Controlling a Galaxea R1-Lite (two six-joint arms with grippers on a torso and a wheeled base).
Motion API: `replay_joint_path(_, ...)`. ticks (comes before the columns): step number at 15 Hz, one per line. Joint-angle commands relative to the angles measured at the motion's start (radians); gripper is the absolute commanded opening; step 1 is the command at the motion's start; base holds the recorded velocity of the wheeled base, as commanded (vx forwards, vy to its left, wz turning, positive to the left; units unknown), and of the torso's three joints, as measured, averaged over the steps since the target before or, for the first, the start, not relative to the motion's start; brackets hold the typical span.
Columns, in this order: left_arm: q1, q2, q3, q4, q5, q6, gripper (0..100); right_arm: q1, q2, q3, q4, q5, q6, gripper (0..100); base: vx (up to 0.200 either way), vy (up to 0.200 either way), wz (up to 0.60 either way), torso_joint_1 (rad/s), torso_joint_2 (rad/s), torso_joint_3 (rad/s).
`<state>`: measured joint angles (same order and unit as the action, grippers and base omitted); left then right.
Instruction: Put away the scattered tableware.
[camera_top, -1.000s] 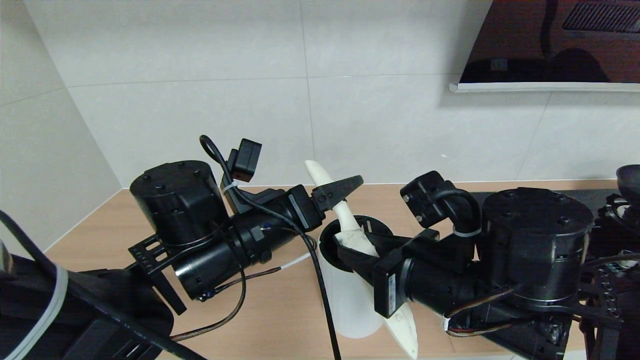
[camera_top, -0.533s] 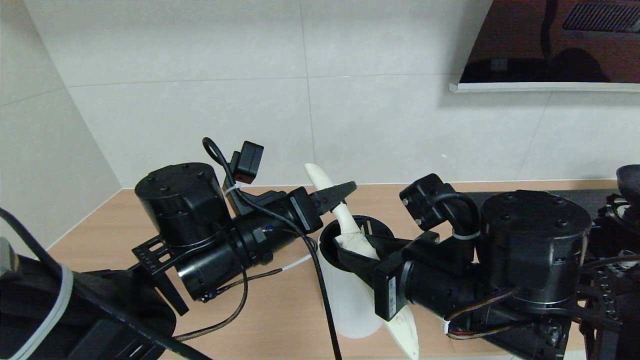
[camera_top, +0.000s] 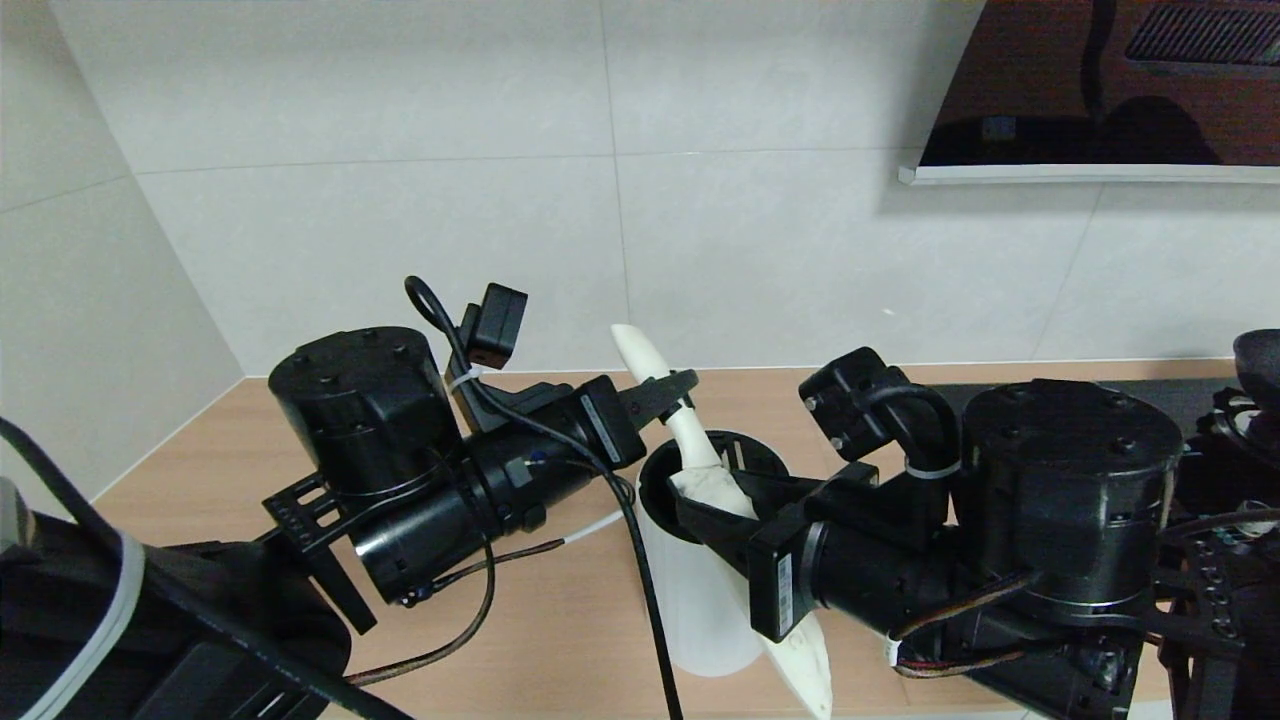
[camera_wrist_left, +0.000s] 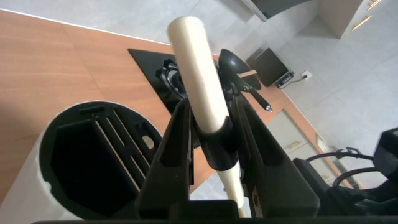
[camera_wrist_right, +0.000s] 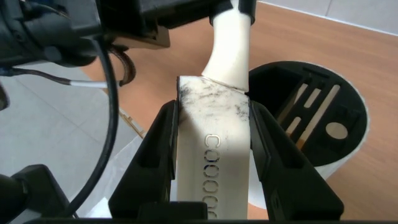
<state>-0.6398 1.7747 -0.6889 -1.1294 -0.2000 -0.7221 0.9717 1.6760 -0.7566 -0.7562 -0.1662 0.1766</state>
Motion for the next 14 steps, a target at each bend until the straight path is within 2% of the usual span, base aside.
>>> replay_joint_path(1,0.000,-0.004,0.000,0.000,-0.002,0.000,0,0.001,-0.002,-0.001,-0.002,-0.001,0.000,0,0.000,0.000,0.00,0.000,0.00,0.000)
replay_joint_path(4,0.002,-0.004,0.000,0.000,-0.004,0.000,0,-0.001,-0.002,-0.001,-0.002,-0.001,0.000,0,0.000,0.000,0.00,0.000,0.00,0.000)
replay_joint_path(5,0.000,-0.006,0.000,0.000,-0.002,0.000,0,-0.001,-0.002,-0.003,-0.002,-0.003,0.000,100,0.000,0.000,0.00,0.000,0.00,0.000)
replay_joint_path(11,0.006,-0.057,-0.004,0.006,0.001,0.000,0,-0.007,-0.035,-0.001,-0.002,-0.004,0.000,100,0.000,0.000,0.00,0.000,0.00,0.000)
replay_joint_path(14,0.019,-0.112,-0.007,0.013,0.001,0.000,0,-0.077,-0.105,-0.004,0.001,0.002,-0.002,100,0.000,0.000,0.00,0.000,0.00,0.000)
